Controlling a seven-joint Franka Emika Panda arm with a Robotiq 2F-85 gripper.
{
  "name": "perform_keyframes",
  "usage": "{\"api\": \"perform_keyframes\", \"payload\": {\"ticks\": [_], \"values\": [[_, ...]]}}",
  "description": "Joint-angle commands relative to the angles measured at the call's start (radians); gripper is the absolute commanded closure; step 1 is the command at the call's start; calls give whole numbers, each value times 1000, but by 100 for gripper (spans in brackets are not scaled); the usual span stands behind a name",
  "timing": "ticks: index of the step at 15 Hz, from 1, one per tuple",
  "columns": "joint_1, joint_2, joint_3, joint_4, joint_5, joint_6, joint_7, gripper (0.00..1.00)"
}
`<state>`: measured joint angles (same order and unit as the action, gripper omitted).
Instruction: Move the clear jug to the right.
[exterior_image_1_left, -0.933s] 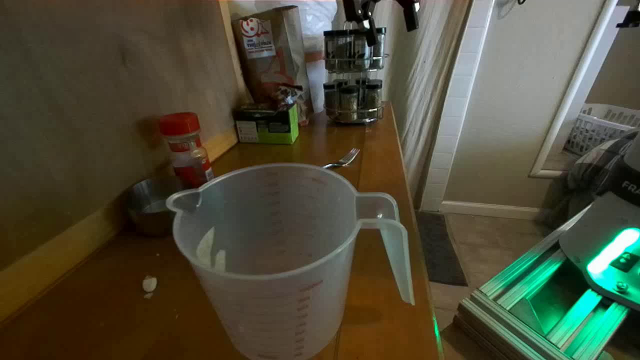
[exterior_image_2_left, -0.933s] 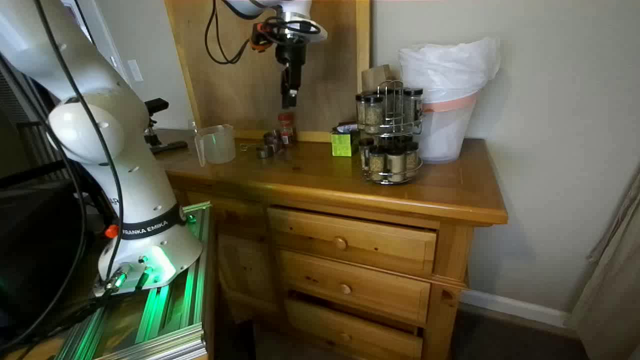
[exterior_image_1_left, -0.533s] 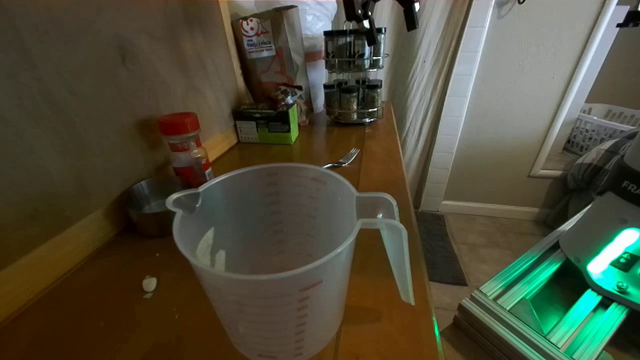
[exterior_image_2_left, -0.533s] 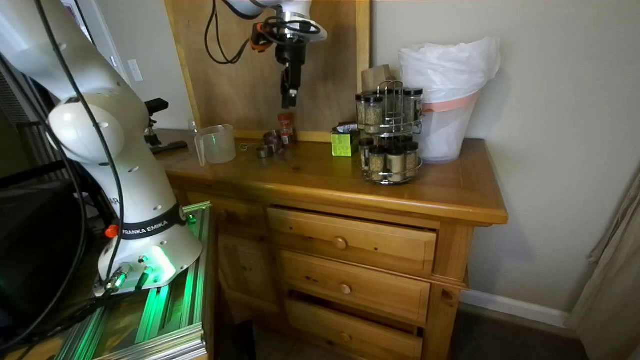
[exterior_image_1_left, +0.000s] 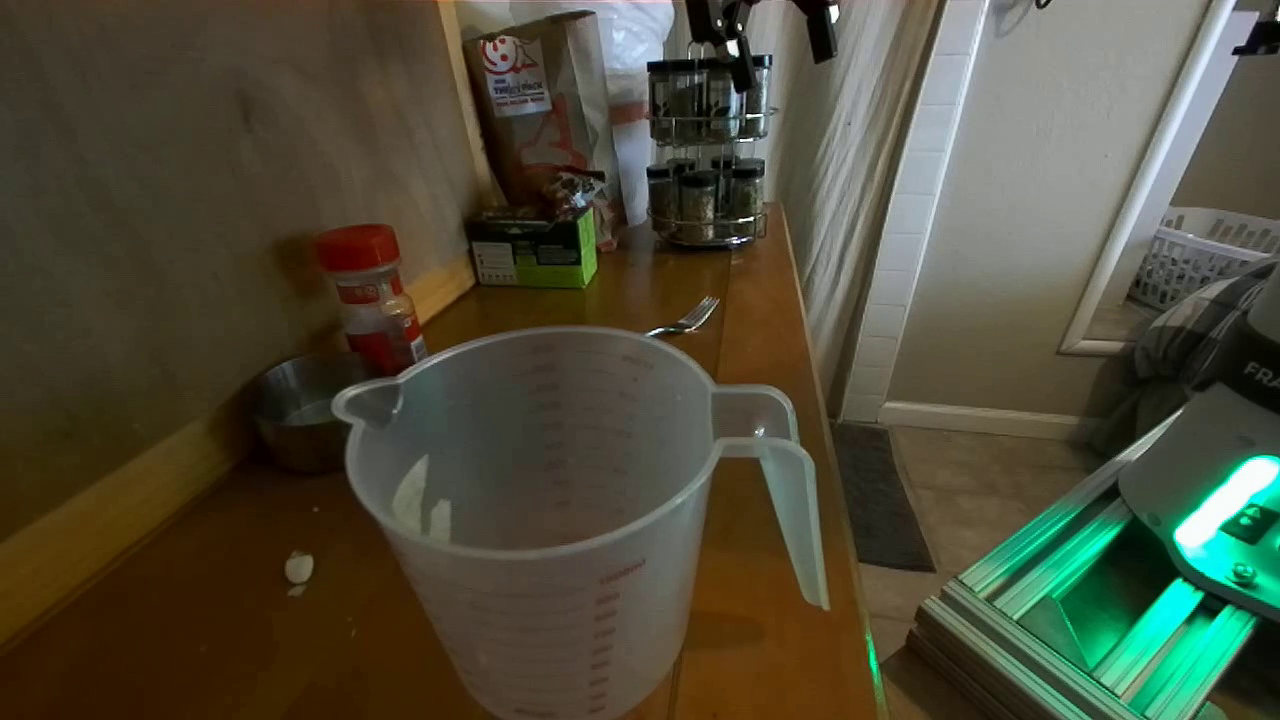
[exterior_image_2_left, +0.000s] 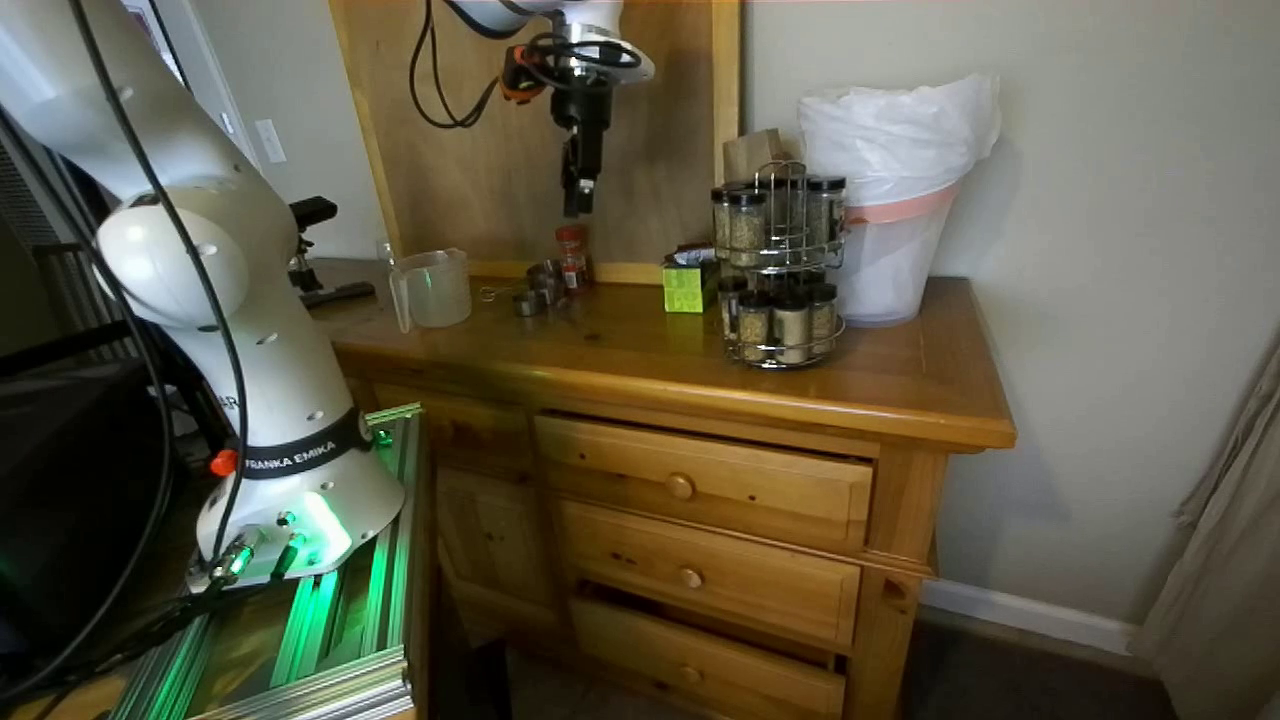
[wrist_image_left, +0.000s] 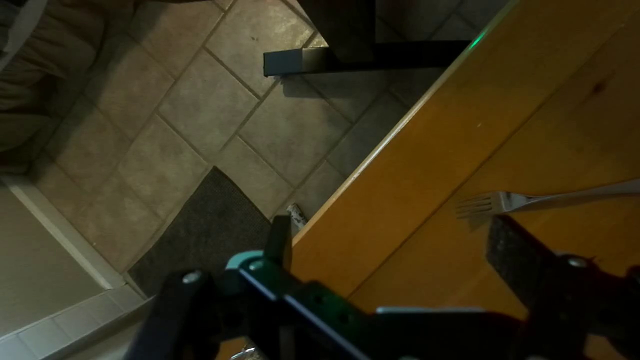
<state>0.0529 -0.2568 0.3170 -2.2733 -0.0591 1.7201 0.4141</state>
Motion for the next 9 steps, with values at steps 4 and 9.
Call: {"api": "perform_keyframes", "payload": {"ticks": [4, 9], "values": [[66, 35, -5, 5, 1, 42, -15, 0], [206, 93, 47, 10, 93, 142, -116, 0]]}}
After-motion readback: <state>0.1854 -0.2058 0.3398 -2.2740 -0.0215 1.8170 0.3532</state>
